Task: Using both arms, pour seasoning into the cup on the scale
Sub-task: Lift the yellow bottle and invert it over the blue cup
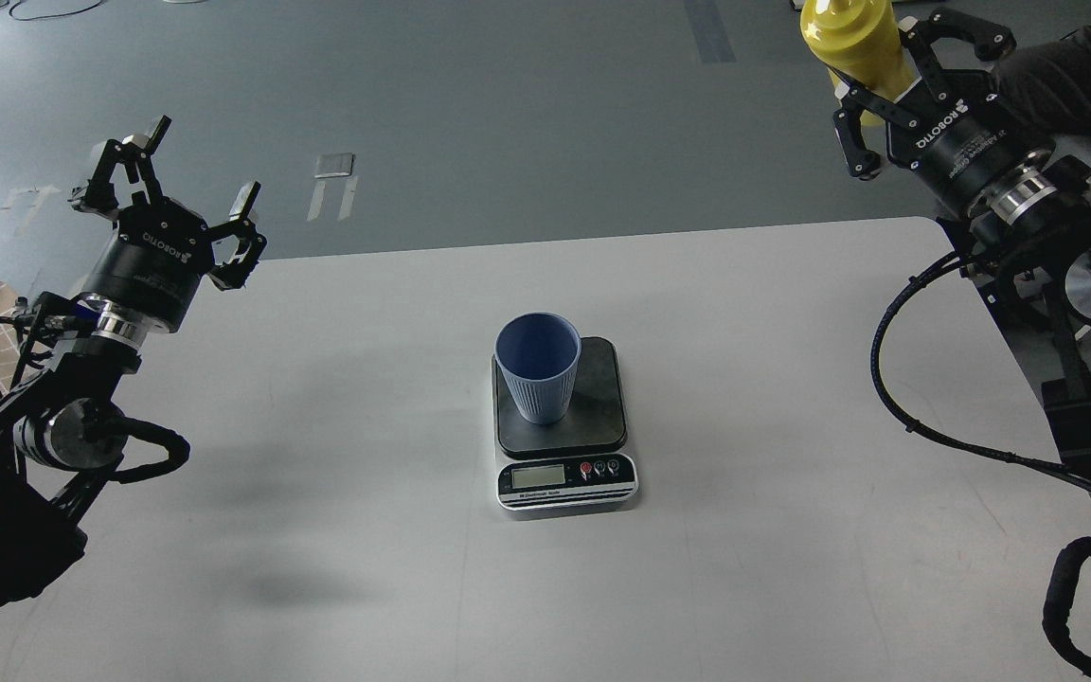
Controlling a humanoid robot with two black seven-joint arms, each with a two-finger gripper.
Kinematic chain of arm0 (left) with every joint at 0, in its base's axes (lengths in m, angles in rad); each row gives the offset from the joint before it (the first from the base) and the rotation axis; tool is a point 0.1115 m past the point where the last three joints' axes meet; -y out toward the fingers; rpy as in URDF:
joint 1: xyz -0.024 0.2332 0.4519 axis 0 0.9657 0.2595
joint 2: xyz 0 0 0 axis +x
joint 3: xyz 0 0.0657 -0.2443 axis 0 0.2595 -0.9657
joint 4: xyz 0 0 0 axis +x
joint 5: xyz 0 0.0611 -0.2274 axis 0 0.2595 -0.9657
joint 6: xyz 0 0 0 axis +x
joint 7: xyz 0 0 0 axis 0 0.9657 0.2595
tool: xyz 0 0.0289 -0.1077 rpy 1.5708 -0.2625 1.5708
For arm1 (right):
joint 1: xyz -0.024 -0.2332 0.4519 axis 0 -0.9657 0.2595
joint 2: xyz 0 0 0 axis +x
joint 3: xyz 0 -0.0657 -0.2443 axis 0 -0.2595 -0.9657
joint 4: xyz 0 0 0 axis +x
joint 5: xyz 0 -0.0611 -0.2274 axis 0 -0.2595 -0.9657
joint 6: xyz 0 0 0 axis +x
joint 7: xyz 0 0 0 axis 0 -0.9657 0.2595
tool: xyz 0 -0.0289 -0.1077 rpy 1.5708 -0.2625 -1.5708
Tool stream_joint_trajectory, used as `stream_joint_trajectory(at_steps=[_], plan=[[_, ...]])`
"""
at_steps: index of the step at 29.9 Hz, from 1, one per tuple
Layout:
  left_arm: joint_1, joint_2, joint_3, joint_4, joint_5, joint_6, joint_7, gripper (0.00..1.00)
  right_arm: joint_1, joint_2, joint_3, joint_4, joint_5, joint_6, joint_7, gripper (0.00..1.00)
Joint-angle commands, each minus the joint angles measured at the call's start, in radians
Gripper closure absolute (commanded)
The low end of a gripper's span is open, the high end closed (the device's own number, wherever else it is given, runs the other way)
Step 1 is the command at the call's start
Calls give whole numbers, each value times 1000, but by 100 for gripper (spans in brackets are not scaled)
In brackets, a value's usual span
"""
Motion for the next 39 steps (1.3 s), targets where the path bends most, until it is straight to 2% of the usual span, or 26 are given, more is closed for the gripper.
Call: stream_joint_trajectory(at_steps=[1, 9, 14, 18, 22, 28, 34, 39], plan=[[1, 0, 0, 0, 0, 2, 0, 2, 48, -37, -67, 0, -53, -5, 0, 73], [1, 0, 0, 0, 2, 3, 0, 2, 182, -79, -233, 23, -213, -4, -5, 73], [1, 0, -4, 0, 2, 5, 0, 2, 263, -77, -319, 37, -426, 10, -6, 73], [1, 0, -2, 0, 2, 3, 0, 2, 277, -79, -383, 100, -566, 21, -9, 72], [1, 0, -2, 0, 2, 3, 0, 2, 275, -111, -449, 216, -759, 96, -15, 73], [1, 0, -2, 0, 2, 3, 0, 2, 271, -146, -517, 331, -974, 143, -19, 72], [1, 0, 0, 0, 2, 5, 0, 2, 263, -186, -610, 425, -1089, 143, -19, 72], [0, 0, 0, 0, 2, 3, 0, 2, 262, -194, -705, 431, -1129, 143, -19, 72]])
